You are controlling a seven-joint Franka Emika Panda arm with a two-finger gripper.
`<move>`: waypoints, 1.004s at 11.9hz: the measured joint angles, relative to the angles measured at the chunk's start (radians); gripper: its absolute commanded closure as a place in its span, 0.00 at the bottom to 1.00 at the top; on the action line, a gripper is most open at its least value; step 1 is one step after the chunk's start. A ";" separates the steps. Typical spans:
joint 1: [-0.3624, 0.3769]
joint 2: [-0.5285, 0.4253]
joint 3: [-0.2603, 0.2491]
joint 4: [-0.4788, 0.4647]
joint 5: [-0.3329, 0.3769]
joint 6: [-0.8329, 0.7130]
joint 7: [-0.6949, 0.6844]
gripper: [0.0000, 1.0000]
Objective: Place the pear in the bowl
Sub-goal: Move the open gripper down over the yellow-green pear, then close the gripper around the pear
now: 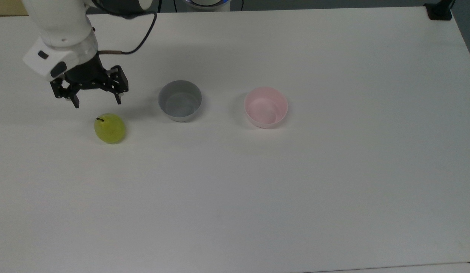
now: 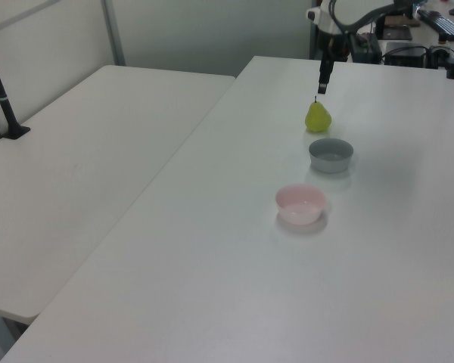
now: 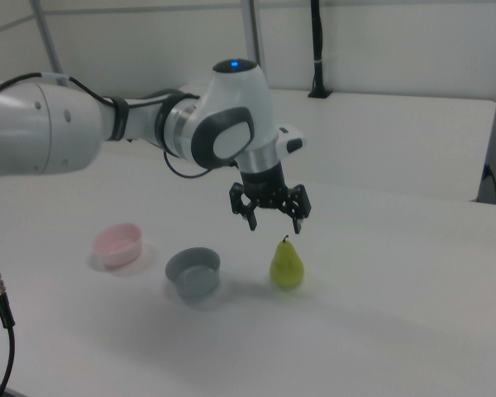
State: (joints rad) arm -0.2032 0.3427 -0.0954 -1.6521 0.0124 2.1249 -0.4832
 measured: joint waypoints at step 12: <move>-0.001 0.132 -0.008 -0.029 -0.015 0.133 0.003 0.71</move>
State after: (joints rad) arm -0.2044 0.4747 -0.1039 -1.6811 -0.0023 2.2579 -0.4805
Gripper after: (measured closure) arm 0.304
